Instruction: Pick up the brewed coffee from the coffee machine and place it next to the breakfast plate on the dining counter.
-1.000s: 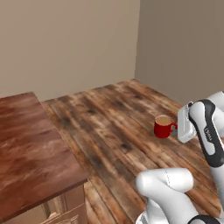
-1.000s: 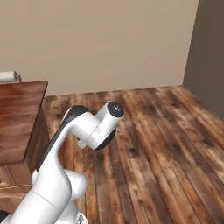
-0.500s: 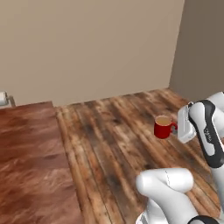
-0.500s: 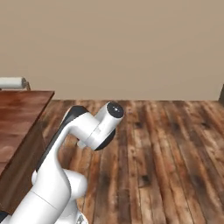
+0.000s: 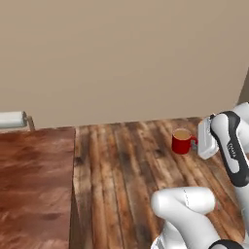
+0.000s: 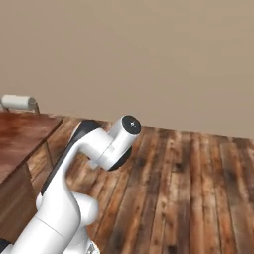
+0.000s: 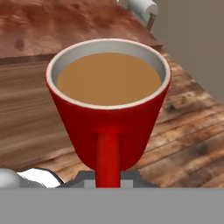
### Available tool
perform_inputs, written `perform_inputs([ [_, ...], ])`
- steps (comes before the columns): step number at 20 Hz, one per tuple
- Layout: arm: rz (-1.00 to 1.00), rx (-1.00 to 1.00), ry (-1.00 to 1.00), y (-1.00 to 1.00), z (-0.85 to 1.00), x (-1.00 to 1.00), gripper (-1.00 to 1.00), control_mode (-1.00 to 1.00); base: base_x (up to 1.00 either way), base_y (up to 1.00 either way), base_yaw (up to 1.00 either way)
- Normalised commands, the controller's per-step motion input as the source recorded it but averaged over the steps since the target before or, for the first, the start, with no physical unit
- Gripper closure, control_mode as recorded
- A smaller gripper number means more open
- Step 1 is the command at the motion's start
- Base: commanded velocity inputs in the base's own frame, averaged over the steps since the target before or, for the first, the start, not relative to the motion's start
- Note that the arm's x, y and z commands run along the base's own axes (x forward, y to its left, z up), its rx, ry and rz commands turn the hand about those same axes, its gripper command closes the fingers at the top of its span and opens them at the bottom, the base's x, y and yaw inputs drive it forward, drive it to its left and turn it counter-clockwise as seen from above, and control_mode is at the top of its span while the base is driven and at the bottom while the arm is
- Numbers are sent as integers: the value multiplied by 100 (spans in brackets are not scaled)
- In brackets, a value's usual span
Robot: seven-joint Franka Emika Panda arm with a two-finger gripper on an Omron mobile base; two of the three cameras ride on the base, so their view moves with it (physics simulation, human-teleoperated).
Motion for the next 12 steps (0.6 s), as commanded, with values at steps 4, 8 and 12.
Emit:
perform_inputs([
  [4,0,0,0,0,0,0,100,100,100,-44,42],
  [8,0,0,0,0,0,0,100,100,100,-41,43],
  [12,0,0,0,0,0,0,100,100,100,-37,45],
])
